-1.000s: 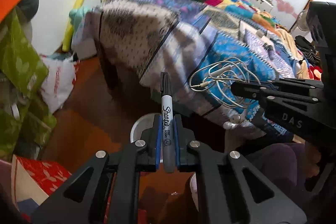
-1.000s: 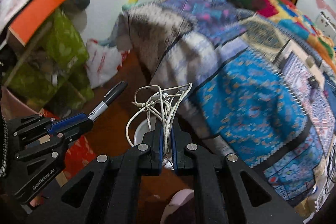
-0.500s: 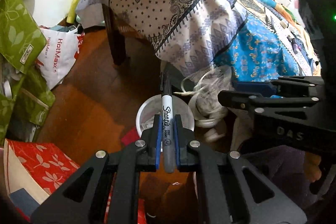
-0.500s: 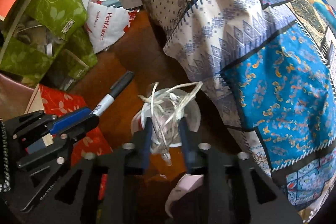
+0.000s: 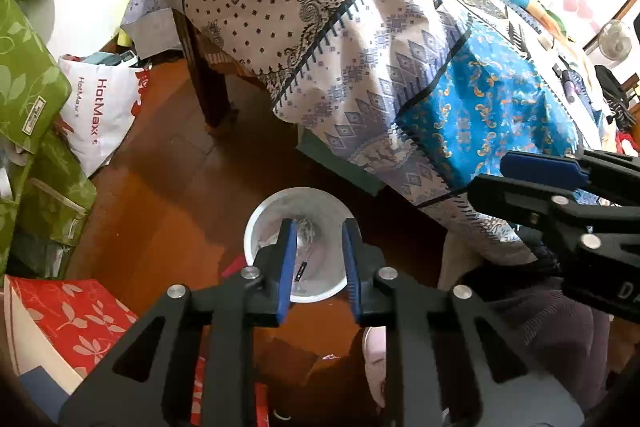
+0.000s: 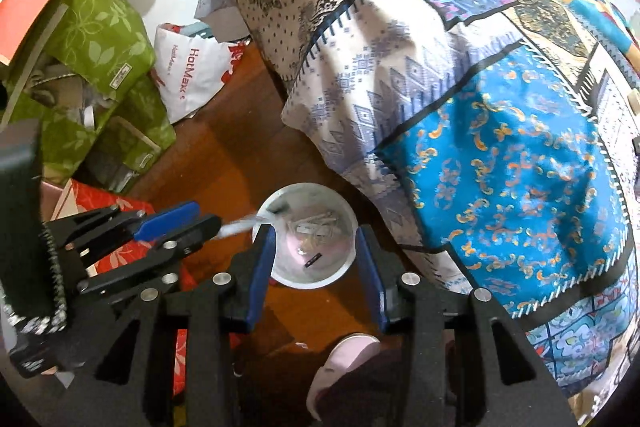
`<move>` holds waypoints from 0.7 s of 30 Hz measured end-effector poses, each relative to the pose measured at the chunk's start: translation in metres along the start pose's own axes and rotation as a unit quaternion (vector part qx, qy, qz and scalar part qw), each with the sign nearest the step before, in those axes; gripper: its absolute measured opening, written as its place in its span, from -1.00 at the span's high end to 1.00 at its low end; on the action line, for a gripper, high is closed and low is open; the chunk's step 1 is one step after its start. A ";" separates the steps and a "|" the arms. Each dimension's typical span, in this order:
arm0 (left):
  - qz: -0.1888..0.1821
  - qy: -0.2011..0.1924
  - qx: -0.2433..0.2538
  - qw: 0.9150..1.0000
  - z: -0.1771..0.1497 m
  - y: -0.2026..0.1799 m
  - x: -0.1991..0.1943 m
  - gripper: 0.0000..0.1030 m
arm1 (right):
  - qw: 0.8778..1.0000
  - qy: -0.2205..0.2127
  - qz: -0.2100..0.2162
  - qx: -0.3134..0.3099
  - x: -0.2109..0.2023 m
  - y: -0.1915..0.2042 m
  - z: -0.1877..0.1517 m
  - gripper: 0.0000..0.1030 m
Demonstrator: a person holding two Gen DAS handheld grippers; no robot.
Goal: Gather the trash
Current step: 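Move both open tools back over the items on the bed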
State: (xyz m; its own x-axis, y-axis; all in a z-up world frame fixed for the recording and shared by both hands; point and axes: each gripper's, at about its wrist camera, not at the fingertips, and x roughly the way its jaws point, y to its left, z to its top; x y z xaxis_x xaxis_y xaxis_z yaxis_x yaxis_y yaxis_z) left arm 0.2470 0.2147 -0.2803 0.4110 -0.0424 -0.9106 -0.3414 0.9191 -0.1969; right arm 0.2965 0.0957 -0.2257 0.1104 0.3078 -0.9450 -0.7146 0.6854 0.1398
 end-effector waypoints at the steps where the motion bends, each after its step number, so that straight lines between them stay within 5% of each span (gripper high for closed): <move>1: 0.001 -0.001 0.002 1.000 -0.001 -0.002 -0.002 0.57 | 1.000 -0.003 -0.001 0.000 -0.003 -0.001 -0.002 0.26; 9: 0.019 -0.043 0.020 0.999 -0.006 -0.016 -0.046 0.57 | 0.999 -0.051 -0.010 -0.001 -0.042 -0.008 -0.019 0.26; 21: 0.029 -0.179 0.044 0.983 -0.012 -0.070 -0.161 0.56 | 0.974 -0.224 -0.034 -0.004 -0.162 -0.019 -0.059 0.27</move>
State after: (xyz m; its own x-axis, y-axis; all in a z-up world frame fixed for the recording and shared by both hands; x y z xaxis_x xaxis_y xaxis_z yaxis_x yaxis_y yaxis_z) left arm 0.1942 0.1526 -0.1243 0.6691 0.1362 -0.7306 -0.3050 0.9468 -0.1029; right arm 0.2513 -0.0065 -0.0933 0.4470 0.5205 -0.7275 -0.7005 0.7095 0.0772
